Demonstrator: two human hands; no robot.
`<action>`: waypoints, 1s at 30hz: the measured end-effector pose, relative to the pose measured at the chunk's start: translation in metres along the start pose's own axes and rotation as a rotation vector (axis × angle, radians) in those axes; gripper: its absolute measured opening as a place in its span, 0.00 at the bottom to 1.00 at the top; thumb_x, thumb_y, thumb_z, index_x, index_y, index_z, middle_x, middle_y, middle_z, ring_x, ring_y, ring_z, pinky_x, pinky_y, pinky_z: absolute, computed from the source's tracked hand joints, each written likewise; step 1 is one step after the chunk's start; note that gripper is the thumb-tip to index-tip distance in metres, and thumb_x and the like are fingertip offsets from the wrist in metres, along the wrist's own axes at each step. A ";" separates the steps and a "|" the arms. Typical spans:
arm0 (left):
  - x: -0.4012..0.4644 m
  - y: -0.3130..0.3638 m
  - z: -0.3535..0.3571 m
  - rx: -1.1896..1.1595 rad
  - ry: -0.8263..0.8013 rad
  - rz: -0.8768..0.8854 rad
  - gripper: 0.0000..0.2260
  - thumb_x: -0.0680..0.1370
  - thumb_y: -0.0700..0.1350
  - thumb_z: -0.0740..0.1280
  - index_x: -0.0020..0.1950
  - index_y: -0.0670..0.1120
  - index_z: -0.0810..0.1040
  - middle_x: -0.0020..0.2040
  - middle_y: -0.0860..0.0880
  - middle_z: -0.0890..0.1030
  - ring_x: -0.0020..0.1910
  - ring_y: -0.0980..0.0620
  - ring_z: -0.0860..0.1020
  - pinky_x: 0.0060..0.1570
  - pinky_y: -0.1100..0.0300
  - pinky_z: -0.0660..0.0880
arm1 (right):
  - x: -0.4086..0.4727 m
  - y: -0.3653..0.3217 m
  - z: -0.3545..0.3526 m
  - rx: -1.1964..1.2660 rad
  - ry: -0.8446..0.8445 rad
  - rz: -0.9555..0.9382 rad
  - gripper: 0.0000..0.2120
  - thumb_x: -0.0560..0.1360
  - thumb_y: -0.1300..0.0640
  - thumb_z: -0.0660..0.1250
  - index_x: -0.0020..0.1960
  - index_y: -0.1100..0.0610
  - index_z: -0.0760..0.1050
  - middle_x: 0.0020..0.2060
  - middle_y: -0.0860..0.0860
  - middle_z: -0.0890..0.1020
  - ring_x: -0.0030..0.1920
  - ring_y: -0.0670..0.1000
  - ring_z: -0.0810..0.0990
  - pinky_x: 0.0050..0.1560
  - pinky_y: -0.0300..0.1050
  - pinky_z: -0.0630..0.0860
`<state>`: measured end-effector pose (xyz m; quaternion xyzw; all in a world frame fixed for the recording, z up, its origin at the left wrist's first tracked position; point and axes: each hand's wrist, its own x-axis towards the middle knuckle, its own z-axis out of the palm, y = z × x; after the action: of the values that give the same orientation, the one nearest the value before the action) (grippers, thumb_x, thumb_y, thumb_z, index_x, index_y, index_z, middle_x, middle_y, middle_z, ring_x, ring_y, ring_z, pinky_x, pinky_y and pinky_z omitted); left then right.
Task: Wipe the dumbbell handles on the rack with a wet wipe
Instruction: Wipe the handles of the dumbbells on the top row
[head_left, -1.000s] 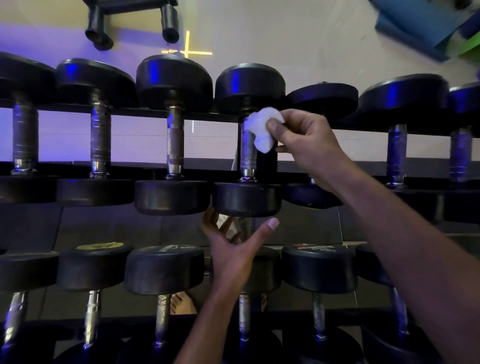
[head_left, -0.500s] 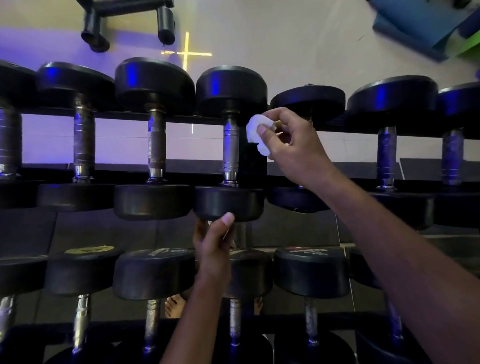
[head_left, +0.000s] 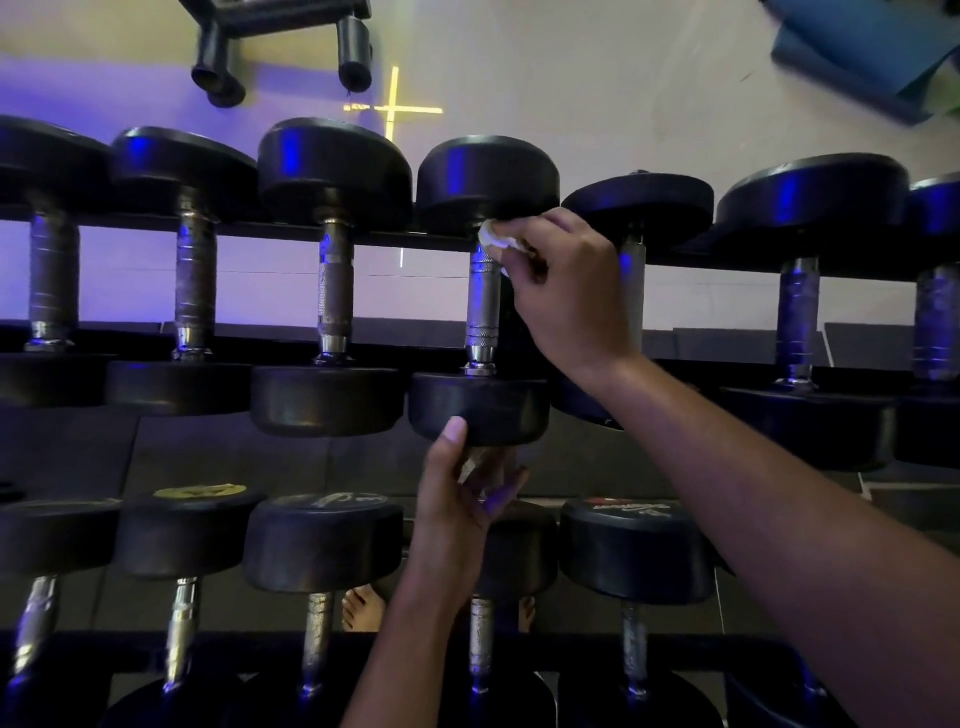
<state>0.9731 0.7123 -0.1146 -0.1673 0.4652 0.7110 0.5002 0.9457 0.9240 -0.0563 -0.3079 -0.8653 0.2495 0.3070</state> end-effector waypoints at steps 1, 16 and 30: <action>0.001 0.000 -0.001 0.065 0.021 0.046 0.44 0.67 0.62 0.83 0.77 0.42 0.77 0.71 0.33 0.80 0.74 0.31 0.77 0.65 0.40 0.83 | 0.000 0.000 0.001 0.023 -0.005 0.009 0.08 0.79 0.59 0.72 0.57 0.54 0.87 0.48 0.49 0.85 0.46 0.48 0.83 0.47 0.39 0.78; -0.001 0.012 -0.007 0.315 0.110 0.128 0.33 0.63 0.68 0.78 0.60 0.51 0.81 0.45 0.56 0.85 0.52 0.47 0.85 0.41 0.60 0.82 | -0.027 -0.009 -0.026 0.057 -0.635 0.210 0.07 0.70 0.47 0.82 0.46 0.46 0.88 0.40 0.40 0.85 0.43 0.41 0.83 0.46 0.40 0.81; -0.006 0.008 -0.003 0.377 0.136 0.069 0.44 0.63 0.74 0.74 0.68 0.45 0.82 0.51 0.51 0.87 0.45 0.49 0.81 0.45 0.53 0.75 | -0.011 0.005 -0.020 0.051 -0.776 0.620 0.11 0.69 0.46 0.83 0.41 0.51 0.86 0.42 0.48 0.86 0.45 0.47 0.81 0.43 0.41 0.76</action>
<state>0.9677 0.7064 -0.1078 -0.1019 0.6282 0.6150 0.4654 0.9681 0.9247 -0.0497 -0.4275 -0.7770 0.4465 -0.1188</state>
